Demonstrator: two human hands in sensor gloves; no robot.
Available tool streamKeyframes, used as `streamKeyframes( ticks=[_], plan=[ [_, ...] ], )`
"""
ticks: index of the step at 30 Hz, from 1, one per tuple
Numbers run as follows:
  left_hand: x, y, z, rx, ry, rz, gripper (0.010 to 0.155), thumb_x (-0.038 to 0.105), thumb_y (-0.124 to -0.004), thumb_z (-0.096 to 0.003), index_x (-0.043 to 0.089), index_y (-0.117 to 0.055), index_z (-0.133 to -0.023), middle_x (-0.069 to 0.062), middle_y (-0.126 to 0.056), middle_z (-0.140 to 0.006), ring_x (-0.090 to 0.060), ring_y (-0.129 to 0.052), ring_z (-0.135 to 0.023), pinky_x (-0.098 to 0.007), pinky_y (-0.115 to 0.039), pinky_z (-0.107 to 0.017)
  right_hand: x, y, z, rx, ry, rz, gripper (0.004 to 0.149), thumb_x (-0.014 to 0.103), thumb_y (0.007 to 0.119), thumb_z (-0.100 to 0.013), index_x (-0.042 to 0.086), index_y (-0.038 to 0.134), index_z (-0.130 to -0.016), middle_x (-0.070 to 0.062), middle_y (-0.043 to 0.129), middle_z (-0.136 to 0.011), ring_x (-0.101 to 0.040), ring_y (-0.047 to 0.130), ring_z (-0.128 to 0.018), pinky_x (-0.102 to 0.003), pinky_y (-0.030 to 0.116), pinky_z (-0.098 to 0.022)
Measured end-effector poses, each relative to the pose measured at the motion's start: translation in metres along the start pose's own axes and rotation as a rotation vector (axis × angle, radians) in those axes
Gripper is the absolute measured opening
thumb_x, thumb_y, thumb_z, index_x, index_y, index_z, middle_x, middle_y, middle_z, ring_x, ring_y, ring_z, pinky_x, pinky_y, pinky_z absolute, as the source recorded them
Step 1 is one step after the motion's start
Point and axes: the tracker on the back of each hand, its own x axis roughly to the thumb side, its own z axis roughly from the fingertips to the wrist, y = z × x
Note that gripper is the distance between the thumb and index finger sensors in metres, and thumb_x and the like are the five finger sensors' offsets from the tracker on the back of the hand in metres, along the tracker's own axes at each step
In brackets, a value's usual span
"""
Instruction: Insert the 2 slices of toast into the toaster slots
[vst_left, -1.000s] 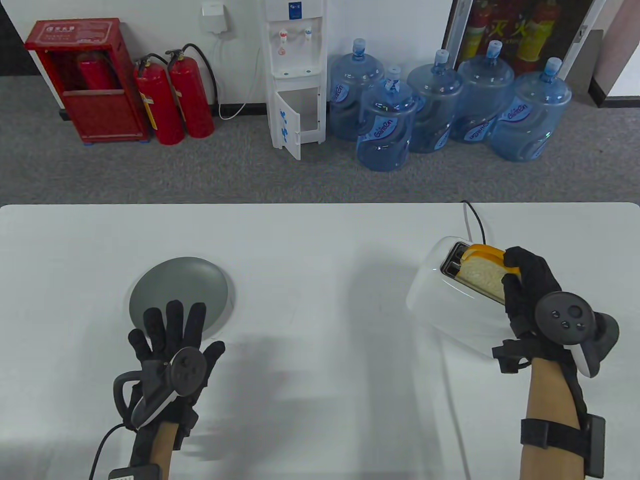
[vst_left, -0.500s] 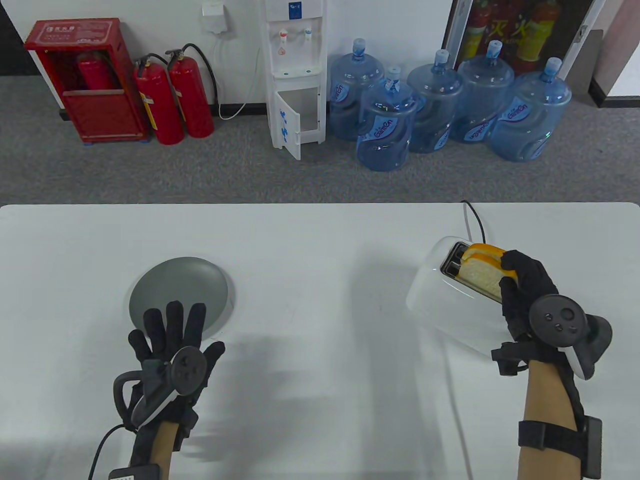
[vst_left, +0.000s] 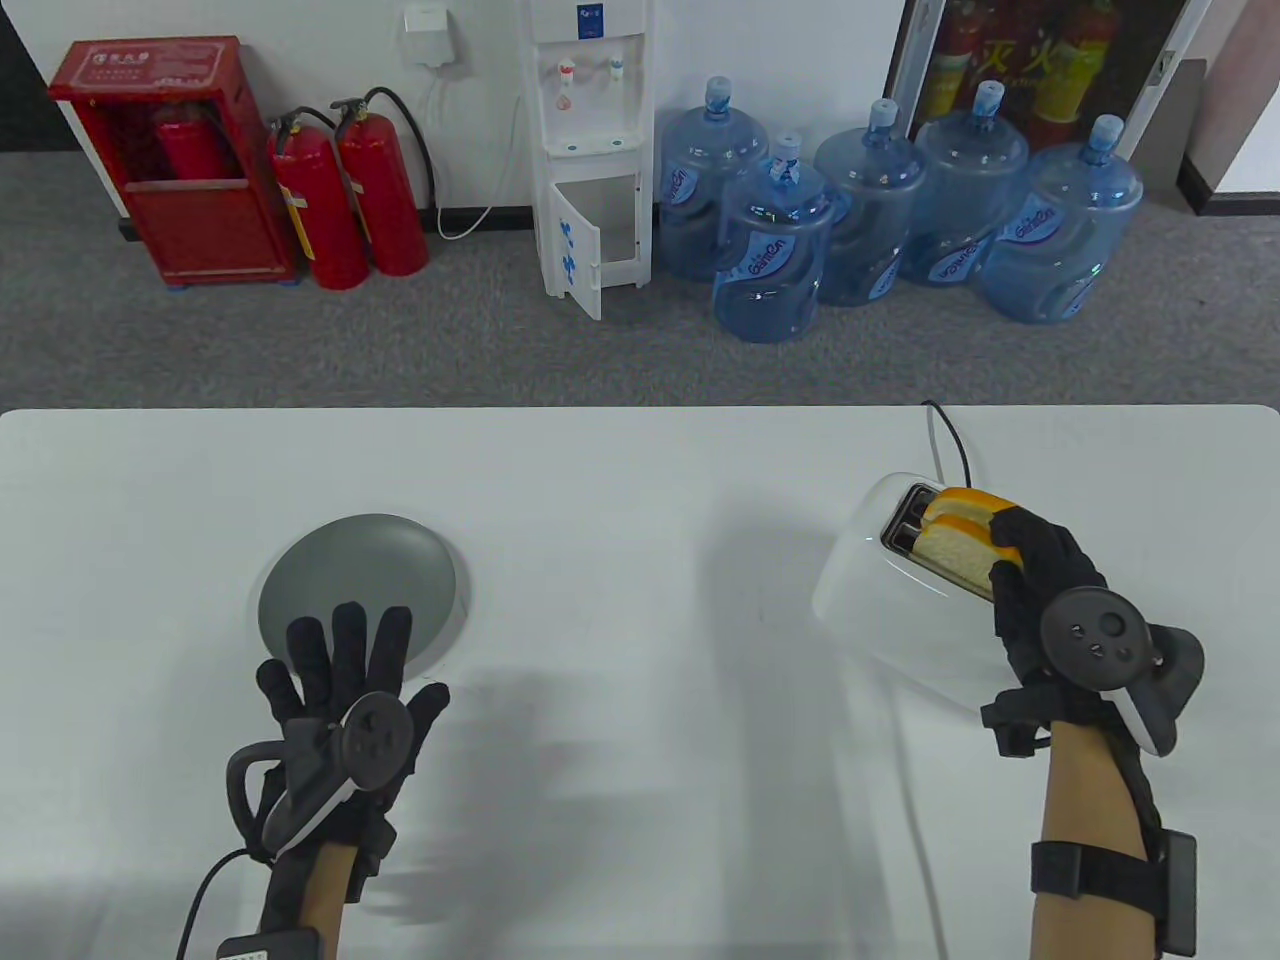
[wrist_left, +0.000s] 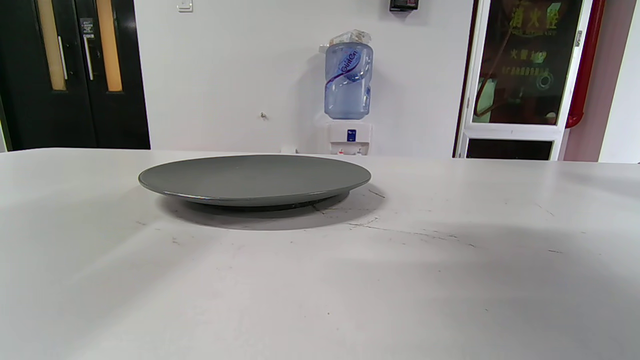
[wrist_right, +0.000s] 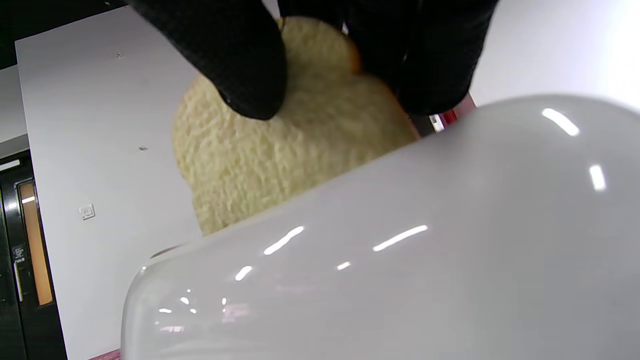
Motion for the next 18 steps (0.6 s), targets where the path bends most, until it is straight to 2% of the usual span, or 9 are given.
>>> streamKeyframes(
  ticks=[10,18],
  plan=[
    [0.0,0.0,0.0,0.001,-0.002,0.001,0.076,0.071,-0.035,-0.0523,0.04,-0.018,-0.12,-0.008,-0.017,-0.129,-0.047,-0.012,-0.115,-0.066,-0.02,-0.078,0.007,0.005,0.001,0.031,-0.022,0.111,0.052,0.025,0.081,-0.064,0.039,0.056,-0.108,0.0,0.079,-0.107,-0.025,0.094,-0.094,-0.058,0.072,-0.075],
    [0.0,0.0,0.0,0.008,-0.003,0.004,0.076,0.071,-0.035,-0.0523,0.04,-0.018,-0.12,-0.008,-0.016,-0.129,-0.048,-0.011,-0.114,-0.066,-0.02,-0.078,0.011,0.006,0.001,0.026,-0.028,0.135,0.053,0.026,0.081,-0.064,0.039,0.055,-0.108,-0.001,0.077,-0.108,-0.025,0.092,-0.096,-0.057,0.072,-0.075]
  ],
)
